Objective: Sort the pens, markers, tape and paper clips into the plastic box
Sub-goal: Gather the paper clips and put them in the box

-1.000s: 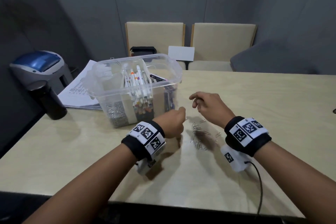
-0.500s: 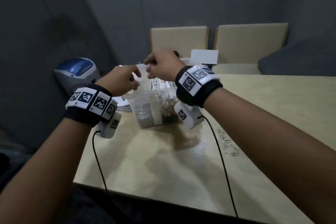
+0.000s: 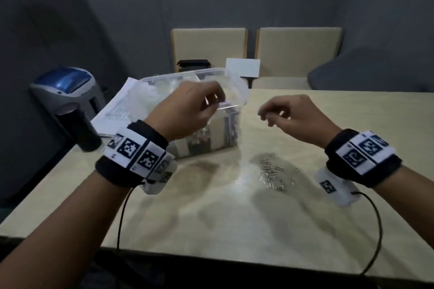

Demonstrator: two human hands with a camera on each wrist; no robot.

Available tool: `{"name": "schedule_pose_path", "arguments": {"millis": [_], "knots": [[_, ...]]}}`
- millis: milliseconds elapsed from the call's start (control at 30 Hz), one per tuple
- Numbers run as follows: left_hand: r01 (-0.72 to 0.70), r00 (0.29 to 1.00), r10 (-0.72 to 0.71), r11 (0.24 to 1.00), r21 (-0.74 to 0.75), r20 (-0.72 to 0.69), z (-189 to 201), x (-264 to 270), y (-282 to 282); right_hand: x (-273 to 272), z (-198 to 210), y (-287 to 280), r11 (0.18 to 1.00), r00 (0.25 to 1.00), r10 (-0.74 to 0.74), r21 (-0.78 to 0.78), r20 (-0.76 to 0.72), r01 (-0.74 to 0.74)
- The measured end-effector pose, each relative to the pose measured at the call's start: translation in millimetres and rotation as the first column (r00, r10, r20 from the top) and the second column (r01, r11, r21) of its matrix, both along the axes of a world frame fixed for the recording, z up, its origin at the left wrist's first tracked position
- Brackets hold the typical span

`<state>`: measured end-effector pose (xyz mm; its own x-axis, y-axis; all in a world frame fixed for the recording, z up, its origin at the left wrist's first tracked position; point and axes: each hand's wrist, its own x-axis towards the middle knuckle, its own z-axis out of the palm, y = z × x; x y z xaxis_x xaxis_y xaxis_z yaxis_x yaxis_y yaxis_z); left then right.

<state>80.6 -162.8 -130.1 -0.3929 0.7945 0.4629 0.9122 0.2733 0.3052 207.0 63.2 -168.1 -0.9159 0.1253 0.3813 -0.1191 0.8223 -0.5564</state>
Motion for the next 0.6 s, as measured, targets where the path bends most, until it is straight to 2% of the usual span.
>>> {"name": "schedule_pose_path", "arguments": {"millis": [33, 100, 167, 233, 267, 400, 500, 600], "knots": [[0.079, 0.997, -0.077, 0.994, -0.072, 0.025, -11.6, 9.7, 14.5, 12.5, -13.0, 17.9, 0.998, 0.989, -0.032, 0.05, 0.143, 0.025], [0.167, 0.986, -0.155, 0.951, -0.259, 0.065, -40.4, 27.6, 43.9, 35.2, -39.7, 47.5, 0.979, 0.882, -0.106, 0.205, 0.459, 0.011], [0.177, 0.984, -0.166, 0.876, -0.449, 0.064, -73.9, 38.3, 69.7, 52.4, -64.3, 64.2, 0.95, 0.775, -0.155, 0.308, 0.613, -0.054], [0.152, 0.987, -0.152, 0.815, -0.559, 0.047, -101.2, 42.5, 90.7, 61.3, -81.9, 67.1, 0.952, 0.774, -0.155, 0.303, 0.614, -0.05], [0.132, 0.99, -0.131, 0.809, -0.573, 0.042, -111.0, 41.7, 98.8, 63.2, -88.9, 64.3, 0.96, 0.788, -0.145, 0.278, 0.598, -0.034], [0.049, 0.999, -0.043, 0.822, -0.568, 0.024, -127.9, 34.1, 120.5, 55.6, -101.1, 50.0, 0.989, 0.861, -0.117, 0.139, 0.496, 0.054], [0.061, 0.998, -0.037, 0.82, -0.569, 0.053, -133.0, 30.3, 128.2, 44.6, -101.6, 36.9, 0.993, 0.89, -0.095, 0.108, 0.445, 0.052], [0.066, 0.998, -0.044, 0.834, -0.548, 0.053, -132.8, 28.9, 130.0, 36.9, -102.6, 28.2, 0.988, 0.888, -0.128, 0.135, 0.442, 0.075]]}}
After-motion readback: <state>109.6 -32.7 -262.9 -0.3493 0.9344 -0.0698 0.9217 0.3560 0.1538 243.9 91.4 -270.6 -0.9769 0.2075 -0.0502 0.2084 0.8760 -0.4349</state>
